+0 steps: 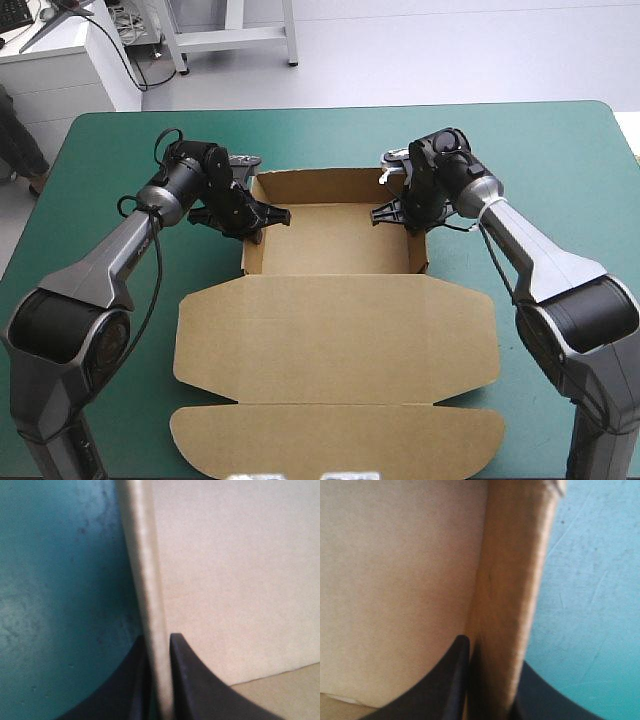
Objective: Fold the box
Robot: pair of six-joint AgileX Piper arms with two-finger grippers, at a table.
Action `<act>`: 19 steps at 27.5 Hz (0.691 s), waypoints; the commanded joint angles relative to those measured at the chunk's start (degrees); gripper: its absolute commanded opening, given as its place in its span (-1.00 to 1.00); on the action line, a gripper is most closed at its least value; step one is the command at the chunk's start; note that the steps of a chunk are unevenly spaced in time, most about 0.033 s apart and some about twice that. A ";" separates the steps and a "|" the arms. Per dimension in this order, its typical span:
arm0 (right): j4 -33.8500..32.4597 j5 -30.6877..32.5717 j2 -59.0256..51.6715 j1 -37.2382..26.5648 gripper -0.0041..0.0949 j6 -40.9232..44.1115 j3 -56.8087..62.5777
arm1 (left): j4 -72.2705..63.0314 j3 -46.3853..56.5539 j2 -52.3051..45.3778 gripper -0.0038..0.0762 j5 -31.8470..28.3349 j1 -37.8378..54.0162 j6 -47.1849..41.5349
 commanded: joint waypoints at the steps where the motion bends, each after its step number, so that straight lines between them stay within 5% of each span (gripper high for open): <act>1: -5.01 0.83 -2.65 0.10 -0.05 -1.24 -2.53 | -2.51 -1.74 -2.79 -0.35 -1.69 -0.29 1.69; 4: -6.69 1.68 -2.65 0.10 0.12 -1.24 -5.82 | -2.51 -1.74 -2.79 0.38 -1.69 -0.29 1.92; 5: -6.70 1.94 -2.65 0.10 0.12 -1.24 -6.62 | -2.51 -1.74 -2.79 0.48 -1.69 -0.29 1.92; 19: -6.57 2.67 -6.57 0.10 0.11 -3.06 -13.99 | 2.08 -18.99 -5.08 0.55 8.08 -0.18 2.15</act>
